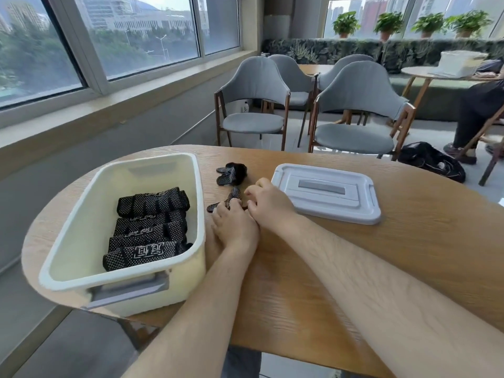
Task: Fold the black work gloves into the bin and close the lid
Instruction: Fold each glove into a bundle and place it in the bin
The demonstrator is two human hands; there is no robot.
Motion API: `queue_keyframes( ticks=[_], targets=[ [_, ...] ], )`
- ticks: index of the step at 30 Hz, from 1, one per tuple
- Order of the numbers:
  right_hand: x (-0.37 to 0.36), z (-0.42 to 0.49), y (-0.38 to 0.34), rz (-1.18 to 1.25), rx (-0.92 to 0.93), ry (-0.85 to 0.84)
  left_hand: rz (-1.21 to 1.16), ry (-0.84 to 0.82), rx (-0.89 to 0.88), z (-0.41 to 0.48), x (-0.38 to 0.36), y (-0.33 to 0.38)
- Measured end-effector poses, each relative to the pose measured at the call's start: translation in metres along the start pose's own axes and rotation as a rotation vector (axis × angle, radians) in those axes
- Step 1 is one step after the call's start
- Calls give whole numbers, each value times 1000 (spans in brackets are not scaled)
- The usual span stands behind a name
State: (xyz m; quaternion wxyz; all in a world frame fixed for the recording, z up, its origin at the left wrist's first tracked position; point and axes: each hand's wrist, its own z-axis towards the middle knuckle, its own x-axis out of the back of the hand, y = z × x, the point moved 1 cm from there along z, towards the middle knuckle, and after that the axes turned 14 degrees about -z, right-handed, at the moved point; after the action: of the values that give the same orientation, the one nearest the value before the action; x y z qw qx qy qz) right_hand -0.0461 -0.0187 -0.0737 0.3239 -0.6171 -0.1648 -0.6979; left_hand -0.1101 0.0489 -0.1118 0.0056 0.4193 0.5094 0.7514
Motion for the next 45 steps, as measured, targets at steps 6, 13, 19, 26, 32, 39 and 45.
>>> queue_keyframes(
  ticks=[6, 13, 19, 26, 32, 39, 45],
  targets=[
    [-11, 51, -8, -49, 7, -96, -38, 3, -13, 21, -17, -6],
    [-30, 75, -17, -56, -26, -110, -152, 93, -51, 26, -24, -12],
    [-13, 38, 2, 236, -43, 235, -445, 82, -197, 17, -20, -2],
    [10, -32, 43, 385, -175, 614, -552, -9, -452, -14, -23, 30],
    [24, -94, 98, 468, -450, 687, -444, -81, -524, -22, -28, 55],
    [23, -132, 112, 347, -360, 586, -208, -154, -564, -42, -41, 57],
    [31, -147, 114, 427, -255, 591, -561, -698, -438, -54, -25, 86]
  ],
)
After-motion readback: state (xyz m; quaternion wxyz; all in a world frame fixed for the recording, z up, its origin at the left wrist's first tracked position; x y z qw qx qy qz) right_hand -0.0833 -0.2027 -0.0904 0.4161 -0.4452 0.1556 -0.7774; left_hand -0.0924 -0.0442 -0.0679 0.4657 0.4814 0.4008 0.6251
